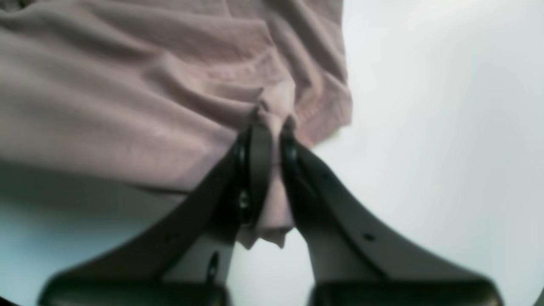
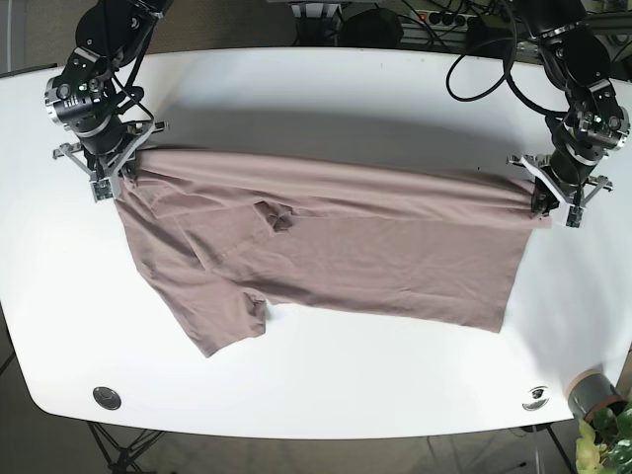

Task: Fold the T-shirt properly
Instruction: 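Lay the T-shirt down while dragging both grippers toward the robot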

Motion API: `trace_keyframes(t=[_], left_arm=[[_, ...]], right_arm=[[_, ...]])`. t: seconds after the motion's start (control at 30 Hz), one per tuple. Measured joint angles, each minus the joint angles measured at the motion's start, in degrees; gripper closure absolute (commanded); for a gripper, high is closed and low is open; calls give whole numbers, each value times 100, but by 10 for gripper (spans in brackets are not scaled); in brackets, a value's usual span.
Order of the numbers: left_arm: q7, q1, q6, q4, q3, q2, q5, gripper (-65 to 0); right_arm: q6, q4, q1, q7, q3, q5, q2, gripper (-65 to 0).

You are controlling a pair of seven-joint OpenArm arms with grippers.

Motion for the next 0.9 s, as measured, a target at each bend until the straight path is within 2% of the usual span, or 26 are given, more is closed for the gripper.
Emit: trace_keyframes(t=[0.37, 0.43, 0.5, 0.67, 0.73, 0.77, 0.9], left_arm=[[-2, 424, -155, 15, -197, 17, -17, 0], [-2, 468, -157, 9, -186, 37, -17, 0], [-7, 542, -162, 9, -181, 28, -26, 0], [2, 809, -155, 9, -192, -22, 11, -11], [-2, 885, -122, 9, -175, -28, 20, -97], [-2, 920, -120, 11, -173, -24, 9, -167], [-17, 1051, -116, 11, -177, -20, 0, -356]], right_arm=[[42, -2, -494, 11, 164, 7, -92, -27], [107, -2, -584, 11, 188, 0, -133, -35], [157, -2, -649, -28, 219, -68, -264, -75], [160, -2, -901, 11, 195, -13, -424, -243], [181, -2, -1008, 11, 203, -26, -487, -298], [175, -2, -1086, 17, 210, -57, -533, -322], [175, -2, -1296, 225, 201, -55, -619, -387]])
